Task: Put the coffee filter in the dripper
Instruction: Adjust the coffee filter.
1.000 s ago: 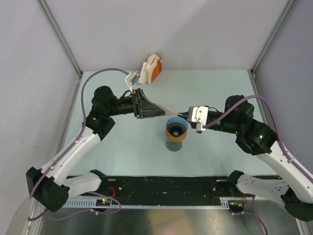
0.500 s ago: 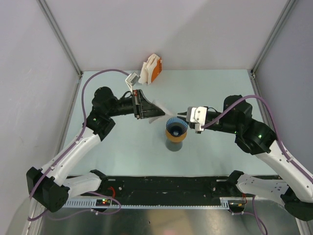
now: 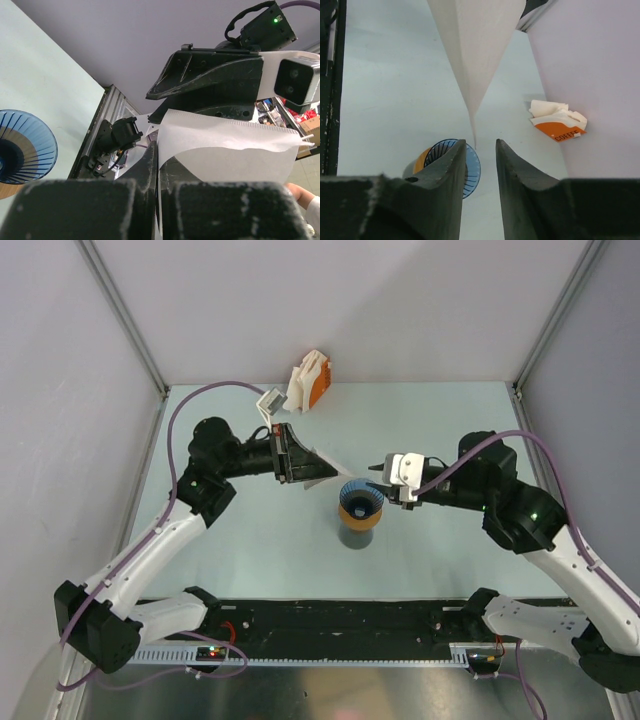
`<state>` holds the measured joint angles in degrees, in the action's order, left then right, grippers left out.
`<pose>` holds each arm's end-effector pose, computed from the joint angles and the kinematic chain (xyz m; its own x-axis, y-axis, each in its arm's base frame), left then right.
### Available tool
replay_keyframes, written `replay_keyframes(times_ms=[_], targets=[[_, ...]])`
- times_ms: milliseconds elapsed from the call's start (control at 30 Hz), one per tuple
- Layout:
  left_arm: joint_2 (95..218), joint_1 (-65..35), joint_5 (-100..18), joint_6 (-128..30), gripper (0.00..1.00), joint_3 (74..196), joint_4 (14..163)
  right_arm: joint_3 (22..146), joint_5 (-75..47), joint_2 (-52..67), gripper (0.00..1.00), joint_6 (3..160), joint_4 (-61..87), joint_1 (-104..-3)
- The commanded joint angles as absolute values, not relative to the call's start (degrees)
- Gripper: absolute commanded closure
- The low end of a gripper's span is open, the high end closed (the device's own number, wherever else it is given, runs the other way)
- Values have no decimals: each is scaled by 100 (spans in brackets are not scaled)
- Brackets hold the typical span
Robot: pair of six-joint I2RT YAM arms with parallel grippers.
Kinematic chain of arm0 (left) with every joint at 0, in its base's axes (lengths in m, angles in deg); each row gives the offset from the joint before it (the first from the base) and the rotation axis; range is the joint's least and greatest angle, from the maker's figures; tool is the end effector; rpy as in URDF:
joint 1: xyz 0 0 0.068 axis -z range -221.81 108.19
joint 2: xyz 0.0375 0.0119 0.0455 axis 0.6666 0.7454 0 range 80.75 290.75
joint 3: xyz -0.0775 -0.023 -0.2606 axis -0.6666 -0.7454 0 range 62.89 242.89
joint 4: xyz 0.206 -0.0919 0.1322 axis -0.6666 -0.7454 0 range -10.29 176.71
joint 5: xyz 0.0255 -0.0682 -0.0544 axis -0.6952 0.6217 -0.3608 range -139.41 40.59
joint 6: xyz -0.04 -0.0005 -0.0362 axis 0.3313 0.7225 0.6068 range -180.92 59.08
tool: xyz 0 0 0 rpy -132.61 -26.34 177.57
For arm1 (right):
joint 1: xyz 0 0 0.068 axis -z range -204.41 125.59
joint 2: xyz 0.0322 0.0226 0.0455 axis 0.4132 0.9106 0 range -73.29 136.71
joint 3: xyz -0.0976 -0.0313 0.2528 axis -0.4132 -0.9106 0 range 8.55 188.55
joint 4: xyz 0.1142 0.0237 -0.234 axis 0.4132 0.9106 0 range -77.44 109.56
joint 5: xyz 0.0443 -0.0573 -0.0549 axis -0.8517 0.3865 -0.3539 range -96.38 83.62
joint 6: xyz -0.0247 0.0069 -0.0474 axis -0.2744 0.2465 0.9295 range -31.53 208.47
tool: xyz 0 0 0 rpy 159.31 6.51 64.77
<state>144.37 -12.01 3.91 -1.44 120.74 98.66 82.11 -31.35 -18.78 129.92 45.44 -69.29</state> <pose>0.2003 -0.1476 0.3952 -0.8044 -0.1323 -0.5792 0.5826 0.0159 -0.8126 0.1183 0.1389 0.4397 0.4889 -0.3600 -0.7946 -0.8092 0.1530 -0.5672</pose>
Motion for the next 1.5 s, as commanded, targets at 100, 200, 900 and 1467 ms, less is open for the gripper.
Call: replay_keyframes(times_ms=[100, 200, 900, 1467], targets=[[14429, -1214, 490, -226, 100, 12150, 10065, 8850, -3224, -1754, 69, 12674, 4403, -7072], [14434, -1204, 476, -237, 100, 12156, 10061, 8952, -3223, -1643, 74, 12643, 4449, -7110], [14485, -1186, 368, -265, 100, 12144, 10015, 9266, -3185, -1543, 66, 12995, 5065, -7264], [14512, -1128, 458, -497, 100, 12223, 9935, 9344, -2865, -1391, 91, 13207, 5178, -7369]])
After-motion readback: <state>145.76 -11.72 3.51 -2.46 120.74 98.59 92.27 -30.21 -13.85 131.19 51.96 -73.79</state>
